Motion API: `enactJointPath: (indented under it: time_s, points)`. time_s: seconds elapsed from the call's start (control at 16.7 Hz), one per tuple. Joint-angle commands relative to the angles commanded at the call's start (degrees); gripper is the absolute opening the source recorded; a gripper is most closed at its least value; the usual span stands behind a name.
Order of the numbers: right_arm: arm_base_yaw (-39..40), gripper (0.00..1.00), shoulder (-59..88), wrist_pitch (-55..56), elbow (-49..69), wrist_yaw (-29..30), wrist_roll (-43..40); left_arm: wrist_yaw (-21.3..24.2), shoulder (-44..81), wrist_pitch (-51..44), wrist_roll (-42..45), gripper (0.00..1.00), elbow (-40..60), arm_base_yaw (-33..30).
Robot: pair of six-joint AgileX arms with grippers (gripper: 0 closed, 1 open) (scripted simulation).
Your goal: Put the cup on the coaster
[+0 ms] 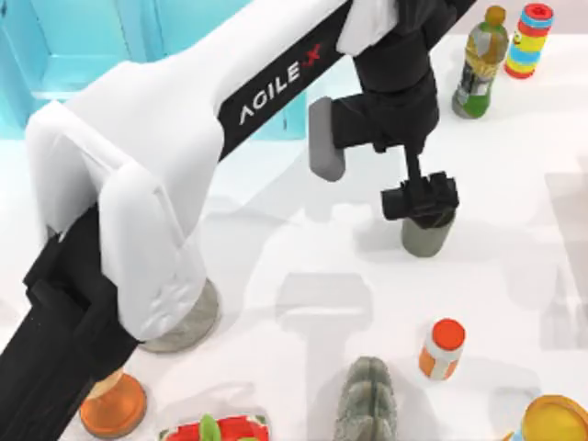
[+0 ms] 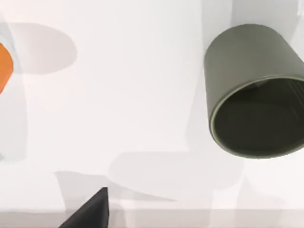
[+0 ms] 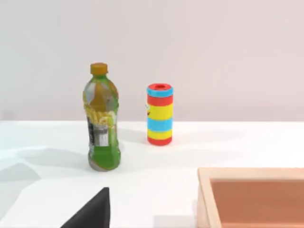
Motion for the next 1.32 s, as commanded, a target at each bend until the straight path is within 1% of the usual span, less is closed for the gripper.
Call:
enactJointPath:
  time_s: [0.18,0.3,0.78,1.08,1.32]
  points:
    - [0.0,1.00,0.0,0.0,0.0,0.0,0.0,-0.1,0.1,0.3,0.1,1.00,-0.3,0.2]
    - [0.0,1.00,0.0,0.0,0.0,0.0,0.0,-0.1,0.3,2.3,-0.1,1.00,-2.0,-0.1]
    - [0.0,1.00,0.0,0.0,0.0,0.0,0.0,-0.4,2.6,18.9,-2.1,1.00,-15.8,-2.2]
    - [0.0,1.00,0.0,0.0,0.0,0.0,0.0,-0.4,2.7,20.0,-2.3,1.00,-16.8,-2.3]
    - [0.0,1.00,0.0,0.0,0.0,0.0,0.0,-0.4,2.7,20.0,-2.3,0.70,-16.8,-2.3]
